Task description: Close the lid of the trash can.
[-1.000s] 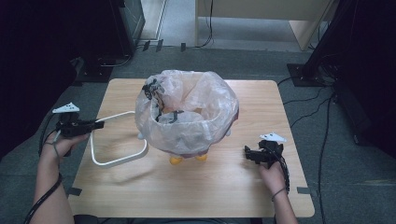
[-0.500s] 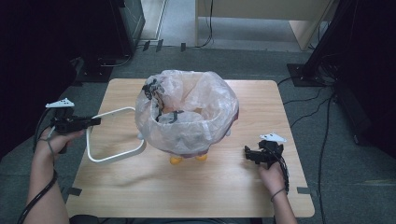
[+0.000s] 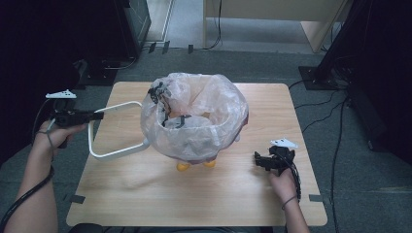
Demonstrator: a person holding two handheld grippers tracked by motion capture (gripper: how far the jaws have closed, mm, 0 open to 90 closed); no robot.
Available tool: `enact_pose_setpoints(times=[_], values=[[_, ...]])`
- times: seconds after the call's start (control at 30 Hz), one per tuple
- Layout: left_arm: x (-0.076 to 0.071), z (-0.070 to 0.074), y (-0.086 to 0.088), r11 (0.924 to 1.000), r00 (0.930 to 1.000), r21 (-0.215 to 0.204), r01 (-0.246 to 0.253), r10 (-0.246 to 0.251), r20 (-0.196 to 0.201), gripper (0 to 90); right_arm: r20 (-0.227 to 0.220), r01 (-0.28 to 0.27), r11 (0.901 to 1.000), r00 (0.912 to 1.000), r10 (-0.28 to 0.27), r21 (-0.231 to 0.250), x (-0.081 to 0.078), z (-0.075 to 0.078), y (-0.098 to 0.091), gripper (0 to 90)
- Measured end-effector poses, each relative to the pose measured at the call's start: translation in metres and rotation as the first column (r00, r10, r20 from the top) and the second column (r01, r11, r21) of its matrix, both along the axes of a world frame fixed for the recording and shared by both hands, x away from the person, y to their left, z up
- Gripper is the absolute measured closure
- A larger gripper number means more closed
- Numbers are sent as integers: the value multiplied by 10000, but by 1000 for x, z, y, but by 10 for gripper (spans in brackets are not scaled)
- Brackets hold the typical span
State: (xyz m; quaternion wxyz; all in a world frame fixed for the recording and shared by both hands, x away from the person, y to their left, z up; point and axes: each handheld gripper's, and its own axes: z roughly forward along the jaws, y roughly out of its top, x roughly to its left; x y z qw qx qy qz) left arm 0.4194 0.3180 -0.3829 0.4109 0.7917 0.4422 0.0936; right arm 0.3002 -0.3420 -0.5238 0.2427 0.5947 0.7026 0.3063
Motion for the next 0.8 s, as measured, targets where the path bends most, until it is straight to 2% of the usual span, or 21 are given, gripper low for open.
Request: enact_pose_setpoints(times=[0.17, 0.27, 0.33, 0.6, 0.8], values=[[8, 10, 2, 9994, 10000, 331, 62, -62, 1, 755, -8, -3, 10000, 10000, 3, -2, 0, 0, 0, 42], [10, 13, 3, 9994, 10000, 355, 25, -26, 19, 755, -20, -25, 10000, 10000, 25, -5, 0, 0, 0, 38], [10, 16, 5, 9995, 10000, 309, -50, 49, 53, 755, -23, -28, 10000, 10000, 28, -5, 0, 0, 0, 38], [7, 39, 13, 9980, 9999, 634, -75, 70, 88, 756, -20, -28, 10000, 10000, 28, -11, 0, 0, 0, 38], [7, 52, 20, 9986, 9998, 508, -162, 156, 128, 756, -19, -29, 10000, 10000, 29, -10, 0, 0, 0, 38]])
